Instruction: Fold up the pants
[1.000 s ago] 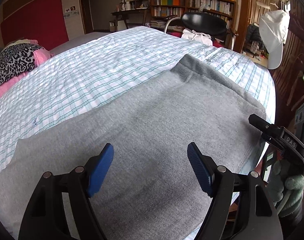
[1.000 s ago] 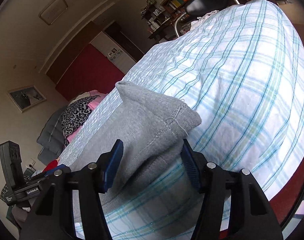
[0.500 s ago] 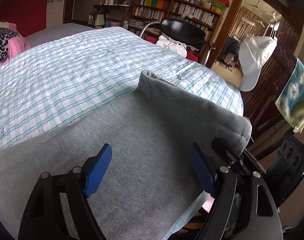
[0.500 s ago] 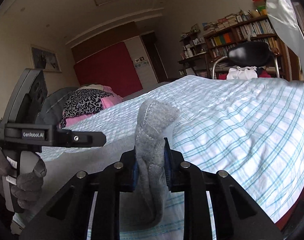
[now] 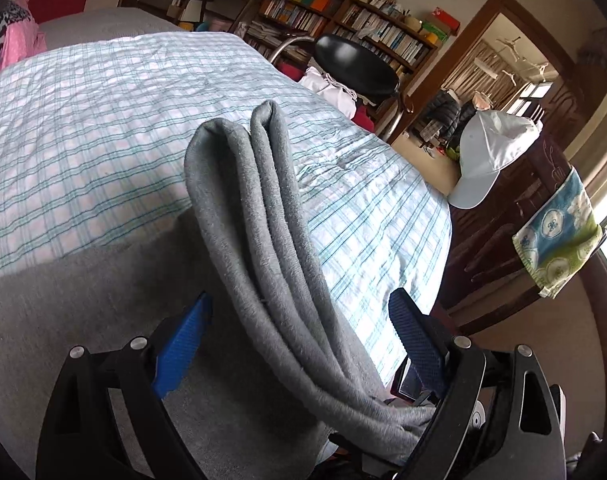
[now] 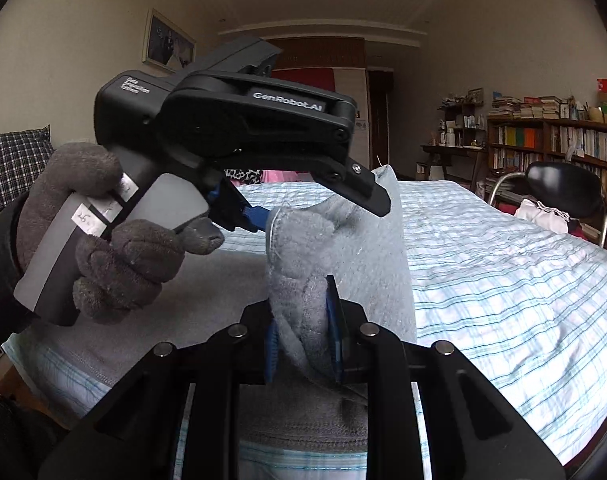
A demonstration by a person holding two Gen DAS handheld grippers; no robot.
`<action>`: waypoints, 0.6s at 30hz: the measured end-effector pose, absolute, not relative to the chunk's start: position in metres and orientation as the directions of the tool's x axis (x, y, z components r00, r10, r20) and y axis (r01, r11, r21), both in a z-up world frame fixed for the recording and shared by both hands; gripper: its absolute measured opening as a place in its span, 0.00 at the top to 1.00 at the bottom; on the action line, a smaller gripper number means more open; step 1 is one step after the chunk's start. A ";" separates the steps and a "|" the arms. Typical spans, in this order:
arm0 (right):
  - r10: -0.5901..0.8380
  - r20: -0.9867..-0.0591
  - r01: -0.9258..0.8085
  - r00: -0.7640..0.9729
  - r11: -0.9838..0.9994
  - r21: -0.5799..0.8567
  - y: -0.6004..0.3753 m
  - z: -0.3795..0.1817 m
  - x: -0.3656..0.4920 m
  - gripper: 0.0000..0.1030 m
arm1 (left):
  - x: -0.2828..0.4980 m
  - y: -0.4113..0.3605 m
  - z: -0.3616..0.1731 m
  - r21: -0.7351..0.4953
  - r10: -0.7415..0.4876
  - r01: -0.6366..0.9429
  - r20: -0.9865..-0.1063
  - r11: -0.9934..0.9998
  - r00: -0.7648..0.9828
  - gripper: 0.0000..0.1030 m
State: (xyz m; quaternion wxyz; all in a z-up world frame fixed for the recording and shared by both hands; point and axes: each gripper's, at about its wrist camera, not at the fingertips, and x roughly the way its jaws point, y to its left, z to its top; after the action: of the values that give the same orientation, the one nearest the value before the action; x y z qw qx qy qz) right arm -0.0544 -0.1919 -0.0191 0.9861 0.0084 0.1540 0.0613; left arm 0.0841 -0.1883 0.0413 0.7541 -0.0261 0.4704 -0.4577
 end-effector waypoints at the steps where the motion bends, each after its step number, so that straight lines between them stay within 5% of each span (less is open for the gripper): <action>1: 0.138 -0.303 -0.137 0.943 0.990 0.024 -0.186 -0.019 -0.055 0.80 | 0.086 -0.187 0.037 -0.484 -0.715 0.660 -0.689 0.575 0.117 0.14; 4: 0.186 -0.312 -0.194 0.932 0.981 0.003 -0.172 -0.021 -0.054 0.80 | 0.088 -0.183 0.027 -0.506 -0.711 0.636 -0.696 0.583 0.098 0.27; 6: 0.192 -0.317 -0.208 0.929 0.978 -0.017 -0.164 -0.022 -0.054 0.80 | 0.092 -0.176 0.018 -0.517 -0.694 0.600 -0.714 0.610 0.090 0.79; 7: 0.197 -0.321 -0.214 0.927 0.977 -0.019 -0.162 -0.023 -0.053 0.80 | 0.094 -0.171 0.015 -0.538 -0.703 0.583 -0.707 0.609 0.081 0.84; 10: 0.238 -0.326 -0.250 0.915 0.968 0.006 -0.159 -0.021 -0.055 0.78 | 0.093 -0.153 0.016 -0.528 -0.708 0.579 -0.695 0.621 0.125 0.85; 14: 0.342 -0.312 -0.339 0.886 0.939 0.063 -0.160 -0.014 -0.066 0.50 | 0.082 -0.125 0.029 -0.474 -0.697 0.600 -0.687 0.645 0.206 0.85; 18: 0.464 -0.309 -0.439 0.830 0.886 0.150 -0.166 -0.008 -0.073 0.40 | 0.074 -0.091 0.039 -0.439 -0.682 0.592 -0.677 0.676 0.276 0.85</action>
State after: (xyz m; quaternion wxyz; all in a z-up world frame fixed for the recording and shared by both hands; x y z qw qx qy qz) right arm -0.0726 -0.1660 -0.0076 0.9559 0.0364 0.1704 0.2362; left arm 0.0736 -0.0915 0.0390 0.7973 -0.0500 0.4498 -0.3994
